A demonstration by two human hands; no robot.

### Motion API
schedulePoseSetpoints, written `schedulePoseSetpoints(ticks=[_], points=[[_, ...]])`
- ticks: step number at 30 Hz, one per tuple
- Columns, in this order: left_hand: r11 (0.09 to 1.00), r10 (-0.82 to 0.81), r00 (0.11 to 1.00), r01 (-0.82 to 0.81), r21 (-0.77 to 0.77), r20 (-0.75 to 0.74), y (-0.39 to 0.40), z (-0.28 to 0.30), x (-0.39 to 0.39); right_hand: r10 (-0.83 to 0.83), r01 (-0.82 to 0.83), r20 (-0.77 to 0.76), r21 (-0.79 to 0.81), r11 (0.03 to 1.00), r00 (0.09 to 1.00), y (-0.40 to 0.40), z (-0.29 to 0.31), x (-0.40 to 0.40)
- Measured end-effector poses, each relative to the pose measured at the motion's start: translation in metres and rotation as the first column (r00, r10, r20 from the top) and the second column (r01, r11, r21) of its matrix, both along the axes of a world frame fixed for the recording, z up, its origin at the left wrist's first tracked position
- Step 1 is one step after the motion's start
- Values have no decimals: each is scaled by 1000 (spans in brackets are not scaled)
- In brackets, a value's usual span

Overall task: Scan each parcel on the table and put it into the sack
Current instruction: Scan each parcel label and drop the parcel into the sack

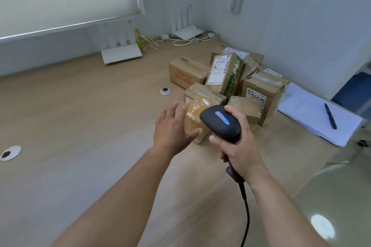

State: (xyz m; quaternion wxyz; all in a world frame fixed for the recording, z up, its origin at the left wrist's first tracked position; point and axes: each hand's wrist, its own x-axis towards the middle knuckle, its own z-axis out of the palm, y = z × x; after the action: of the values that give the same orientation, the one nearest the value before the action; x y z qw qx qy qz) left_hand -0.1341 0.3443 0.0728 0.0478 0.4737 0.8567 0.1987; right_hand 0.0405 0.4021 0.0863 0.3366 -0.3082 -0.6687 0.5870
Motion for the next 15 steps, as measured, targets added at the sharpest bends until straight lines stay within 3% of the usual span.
schedulePoseSetpoints(ticks=[7,15], points=[[990,81,996,-76,-116,38,72,-23,1,9,-8,13,-58,998,1000,62,-20,6],[980,153,988,-153,-130,-14,79,-35,7,63,-61,14,-103,993,998,85,-39,8]])
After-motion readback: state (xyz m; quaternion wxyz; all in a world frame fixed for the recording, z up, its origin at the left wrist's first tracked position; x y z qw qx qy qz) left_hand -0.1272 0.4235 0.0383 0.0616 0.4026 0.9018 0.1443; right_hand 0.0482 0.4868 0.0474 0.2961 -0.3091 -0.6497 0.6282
